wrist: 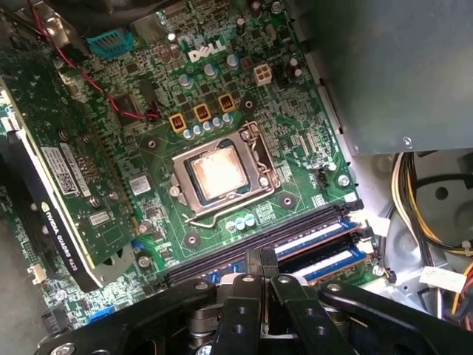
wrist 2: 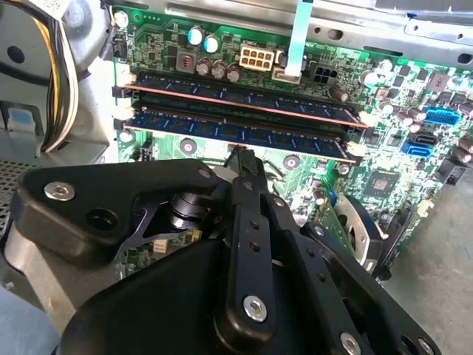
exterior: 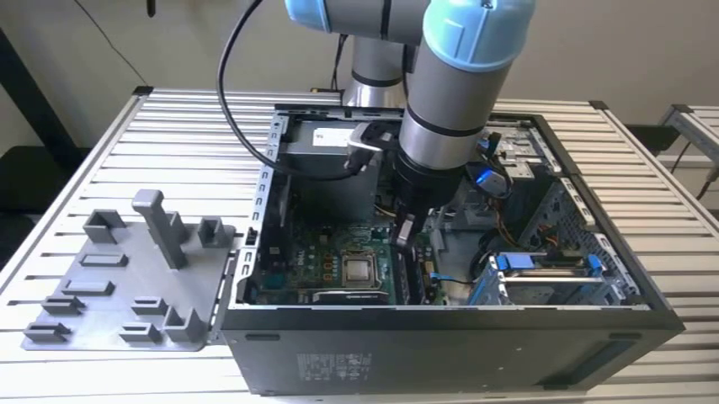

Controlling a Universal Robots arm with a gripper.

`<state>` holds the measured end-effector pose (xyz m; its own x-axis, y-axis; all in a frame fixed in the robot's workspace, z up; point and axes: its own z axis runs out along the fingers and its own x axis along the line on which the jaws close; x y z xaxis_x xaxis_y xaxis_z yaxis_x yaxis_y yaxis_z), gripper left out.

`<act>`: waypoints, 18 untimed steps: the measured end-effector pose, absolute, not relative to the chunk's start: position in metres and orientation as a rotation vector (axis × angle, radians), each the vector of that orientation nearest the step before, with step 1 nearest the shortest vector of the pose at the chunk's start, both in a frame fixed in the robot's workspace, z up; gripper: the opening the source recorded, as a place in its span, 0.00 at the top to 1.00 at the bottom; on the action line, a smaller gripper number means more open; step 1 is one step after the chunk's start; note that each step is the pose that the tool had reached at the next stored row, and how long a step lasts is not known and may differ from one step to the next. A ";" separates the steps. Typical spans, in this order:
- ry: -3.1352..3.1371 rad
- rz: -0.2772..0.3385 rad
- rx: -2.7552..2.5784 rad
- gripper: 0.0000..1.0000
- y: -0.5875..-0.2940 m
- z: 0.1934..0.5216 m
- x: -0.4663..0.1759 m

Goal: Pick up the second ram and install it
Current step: 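Press down the second ram until it locks into place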

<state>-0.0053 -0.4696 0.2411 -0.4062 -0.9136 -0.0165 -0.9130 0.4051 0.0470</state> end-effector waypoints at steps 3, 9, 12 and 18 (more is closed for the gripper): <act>-2.611 -0.076 1.724 0.89 -0.470 0.241 -0.005; -2.540 -0.076 1.824 0.89 -0.470 0.241 -0.005; -2.498 -0.082 1.885 0.89 -0.470 0.241 -0.005; -2.441 -0.087 1.997 0.89 -0.470 0.240 -0.005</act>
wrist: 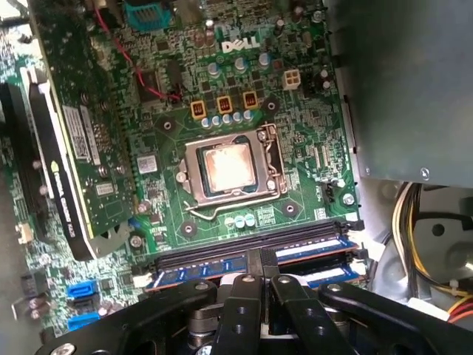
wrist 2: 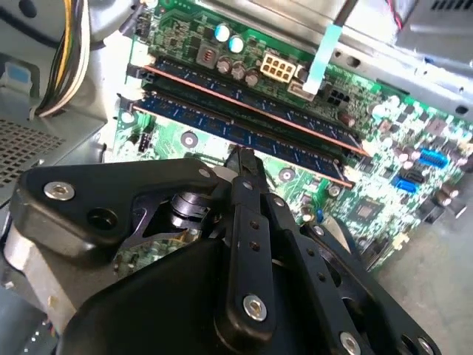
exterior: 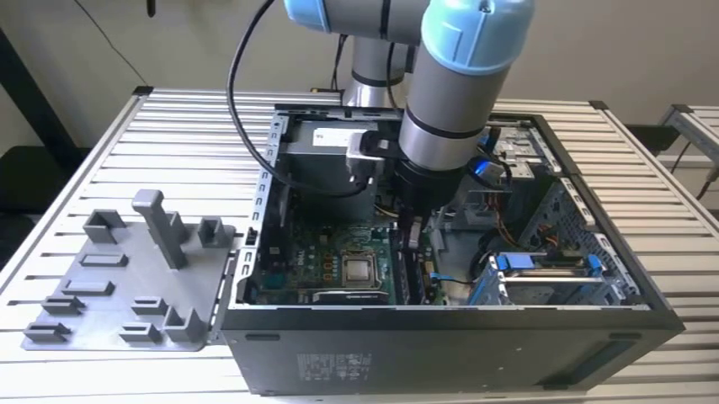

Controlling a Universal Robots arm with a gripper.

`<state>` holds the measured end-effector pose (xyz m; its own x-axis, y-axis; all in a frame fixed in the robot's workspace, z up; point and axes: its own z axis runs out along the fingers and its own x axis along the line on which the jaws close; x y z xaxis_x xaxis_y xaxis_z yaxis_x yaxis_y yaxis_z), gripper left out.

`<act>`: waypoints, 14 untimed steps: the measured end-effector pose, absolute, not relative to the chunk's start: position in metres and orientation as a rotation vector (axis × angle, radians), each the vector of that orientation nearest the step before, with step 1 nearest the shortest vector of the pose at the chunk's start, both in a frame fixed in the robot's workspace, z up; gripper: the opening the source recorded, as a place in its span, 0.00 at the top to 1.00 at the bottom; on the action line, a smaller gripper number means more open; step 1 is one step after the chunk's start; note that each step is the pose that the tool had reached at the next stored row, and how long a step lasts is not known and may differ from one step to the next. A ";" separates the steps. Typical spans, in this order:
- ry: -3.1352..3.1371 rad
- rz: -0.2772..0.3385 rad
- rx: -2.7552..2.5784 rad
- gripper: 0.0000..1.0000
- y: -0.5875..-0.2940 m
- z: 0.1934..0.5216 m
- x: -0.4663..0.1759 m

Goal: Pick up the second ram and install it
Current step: 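Press down the second ram until it locks into place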

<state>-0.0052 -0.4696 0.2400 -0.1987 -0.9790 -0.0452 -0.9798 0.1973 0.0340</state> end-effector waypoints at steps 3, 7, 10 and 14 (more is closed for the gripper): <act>2.404 0.082 -1.995 0.89 -0.470 0.240 -0.005; 2.333 0.082 -2.079 0.89 -0.470 0.237 -0.005; 2.280 0.080 -2.137 0.89 -0.470 0.235 -0.005; 2.263 0.078 -2.153 0.89 -0.470 0.235 -0.005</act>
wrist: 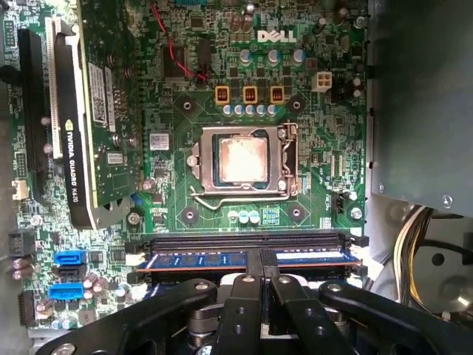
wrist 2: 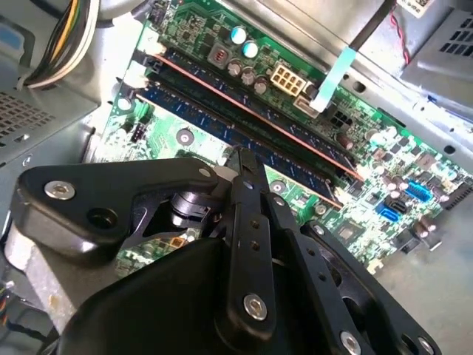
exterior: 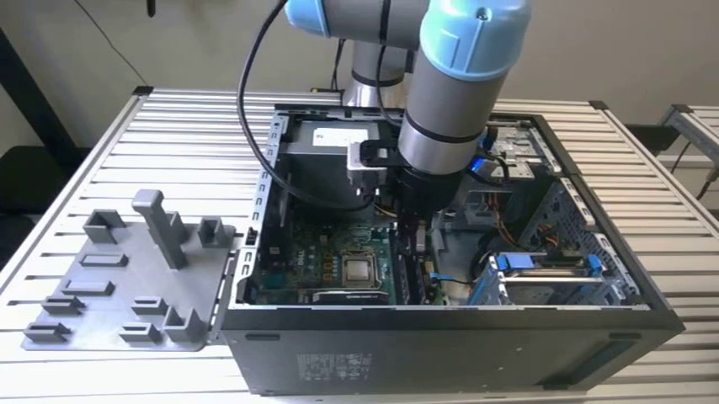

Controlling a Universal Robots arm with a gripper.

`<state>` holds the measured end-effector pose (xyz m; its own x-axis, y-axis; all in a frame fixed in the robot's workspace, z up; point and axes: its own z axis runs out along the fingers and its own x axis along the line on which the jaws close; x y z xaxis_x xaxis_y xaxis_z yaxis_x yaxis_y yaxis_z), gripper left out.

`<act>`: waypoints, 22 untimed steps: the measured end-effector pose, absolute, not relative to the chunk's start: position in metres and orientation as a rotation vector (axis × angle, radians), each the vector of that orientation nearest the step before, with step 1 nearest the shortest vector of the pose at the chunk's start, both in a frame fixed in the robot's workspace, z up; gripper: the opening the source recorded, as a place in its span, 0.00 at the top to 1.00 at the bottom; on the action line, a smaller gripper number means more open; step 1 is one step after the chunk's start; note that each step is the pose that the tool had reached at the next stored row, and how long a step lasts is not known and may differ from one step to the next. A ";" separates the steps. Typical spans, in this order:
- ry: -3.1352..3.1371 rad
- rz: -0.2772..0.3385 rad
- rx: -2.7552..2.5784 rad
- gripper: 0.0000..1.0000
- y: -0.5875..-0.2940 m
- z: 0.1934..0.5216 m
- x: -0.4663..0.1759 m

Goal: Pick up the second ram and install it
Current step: 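Press down the second ram until it locks into place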

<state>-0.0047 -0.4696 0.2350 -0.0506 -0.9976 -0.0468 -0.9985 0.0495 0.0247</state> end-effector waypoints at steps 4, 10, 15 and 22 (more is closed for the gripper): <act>2.264 0.081 -2.154 0.89 -0.470 0.235 0.000; 2.264 0.081 -2.154 0.89 -0.470 0.235 0.001; 2.264 0.081 -2.154 0.89 -0.470 0.229 0.001; 2.265 0.080 -2.155 0.89 -0.470 0.217 0.001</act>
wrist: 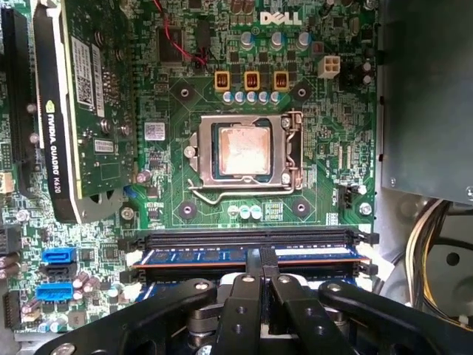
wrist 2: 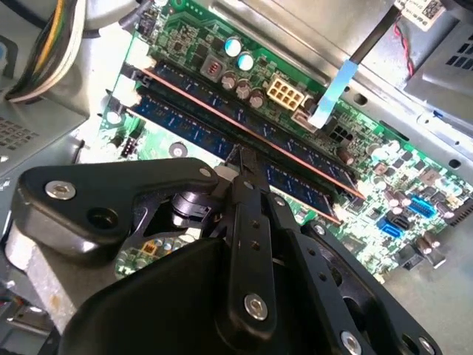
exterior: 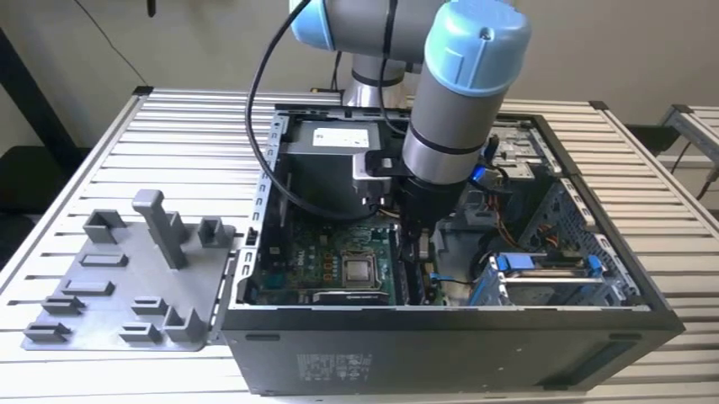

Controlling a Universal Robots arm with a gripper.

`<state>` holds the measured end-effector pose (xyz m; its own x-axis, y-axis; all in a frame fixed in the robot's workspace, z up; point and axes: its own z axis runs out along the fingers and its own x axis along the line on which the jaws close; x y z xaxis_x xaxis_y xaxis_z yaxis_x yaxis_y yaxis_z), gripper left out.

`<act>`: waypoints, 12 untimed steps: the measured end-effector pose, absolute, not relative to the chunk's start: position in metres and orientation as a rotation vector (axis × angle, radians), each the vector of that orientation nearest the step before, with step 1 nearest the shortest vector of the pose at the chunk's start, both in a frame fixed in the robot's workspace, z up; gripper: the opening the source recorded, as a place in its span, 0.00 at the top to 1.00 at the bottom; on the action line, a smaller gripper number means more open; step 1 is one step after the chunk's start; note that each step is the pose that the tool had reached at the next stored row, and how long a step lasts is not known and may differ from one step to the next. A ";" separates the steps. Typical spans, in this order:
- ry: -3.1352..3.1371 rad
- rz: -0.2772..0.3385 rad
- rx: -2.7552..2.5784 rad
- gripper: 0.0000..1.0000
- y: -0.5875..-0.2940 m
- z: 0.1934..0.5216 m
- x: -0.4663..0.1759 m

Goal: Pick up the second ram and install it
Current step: 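Press down the second ram until it locks into place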

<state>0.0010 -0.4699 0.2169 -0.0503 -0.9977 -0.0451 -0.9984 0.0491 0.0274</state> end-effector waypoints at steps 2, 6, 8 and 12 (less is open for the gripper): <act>2.267 0.078 -2.157 0.89 -0.469 0.216 0.001; 2.264 0.082 -2.154 0.89 -0.469 0.229 0.001; 2.264 0.081 -2.154 0.89 -0.470 0.238 0.001; 2.264 0.081 -2.154 0.89 -0.470 0.251 0.001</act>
